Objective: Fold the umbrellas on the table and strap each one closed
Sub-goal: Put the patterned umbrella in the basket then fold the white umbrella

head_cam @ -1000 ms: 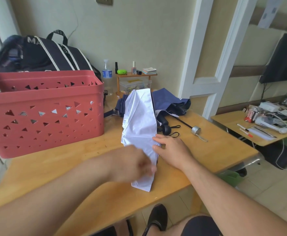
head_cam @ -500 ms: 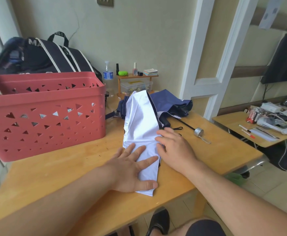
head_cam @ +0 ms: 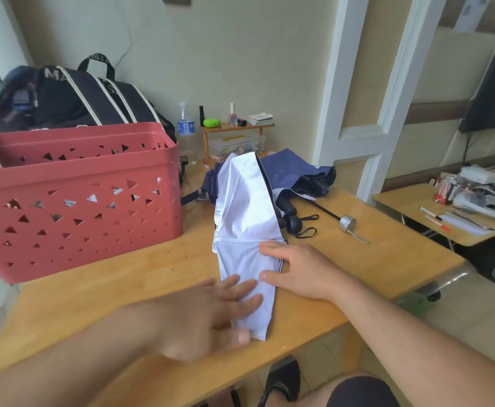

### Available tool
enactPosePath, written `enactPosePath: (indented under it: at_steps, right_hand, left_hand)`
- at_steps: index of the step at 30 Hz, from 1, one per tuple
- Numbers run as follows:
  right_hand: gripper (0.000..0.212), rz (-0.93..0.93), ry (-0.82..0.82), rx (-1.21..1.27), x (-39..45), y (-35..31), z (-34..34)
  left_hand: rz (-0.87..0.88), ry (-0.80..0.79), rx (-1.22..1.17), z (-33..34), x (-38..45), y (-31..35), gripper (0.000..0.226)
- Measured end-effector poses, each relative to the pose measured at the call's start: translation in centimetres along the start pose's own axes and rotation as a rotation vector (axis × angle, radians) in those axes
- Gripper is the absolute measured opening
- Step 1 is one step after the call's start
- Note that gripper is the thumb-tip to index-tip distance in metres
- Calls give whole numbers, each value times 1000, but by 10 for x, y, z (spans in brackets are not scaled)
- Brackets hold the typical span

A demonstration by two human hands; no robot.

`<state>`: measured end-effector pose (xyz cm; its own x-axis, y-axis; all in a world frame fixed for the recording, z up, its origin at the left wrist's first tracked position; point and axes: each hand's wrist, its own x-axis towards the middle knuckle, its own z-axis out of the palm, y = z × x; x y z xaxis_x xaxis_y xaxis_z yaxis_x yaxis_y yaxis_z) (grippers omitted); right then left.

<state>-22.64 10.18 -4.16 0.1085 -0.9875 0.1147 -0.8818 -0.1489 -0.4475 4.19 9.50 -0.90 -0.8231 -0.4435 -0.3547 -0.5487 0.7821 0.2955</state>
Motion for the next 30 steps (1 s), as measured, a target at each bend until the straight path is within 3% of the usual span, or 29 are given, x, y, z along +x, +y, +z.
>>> enactPosePath:
  at_steps: [3, 6, 8, 10, 12, 17, 23, 25, 28, 30]
  right_hand:
    - [68, -44, -9, -101, -1, -3, 4]
    - [71, -56, 5, -142, -1, -6, 7]
    - [72, -60, 10, -152, -2, -6, 7]
    - [71, -66, 11, -165, -3, -8, 7]
    - [71, -71, 15, -172, -3, -9, 7]
    - [73, -92, 48, -159, -3, -9, 6]
    - [69, -124, 124, -63, -4, -6, 7]
    - [57, -106, 238, 51, -8, -7, 5]
    - [23, -75, 600, 187, -11, -9, 0]
    - [25, -49, 751, 285, -11, -19, -8]
  left_hand:
    - [-66, 135, -481, -35, -4, -15, 41]
    - [-185, 621, -708, -66, 27, -37, 21]
    - [-236, 810, -812, -87, 54, -49, 46]
    - [-230, 840, -926, -106, 78, -53, 84]
    - [-240, 874, -925, -119, 96, -44, 97]
    - [-256, 1135, -753, -134, 114, -16, 84]
    - [-171, 1242, -677, -117, 95, -7, 79]
    - [-153, 1252, -677, -104, 86, -5, 77]
    - [-131, 1267, -670, -86, 74, 3, 72]
    - [-111, 1263, -661, -76, 67, 8, 71]
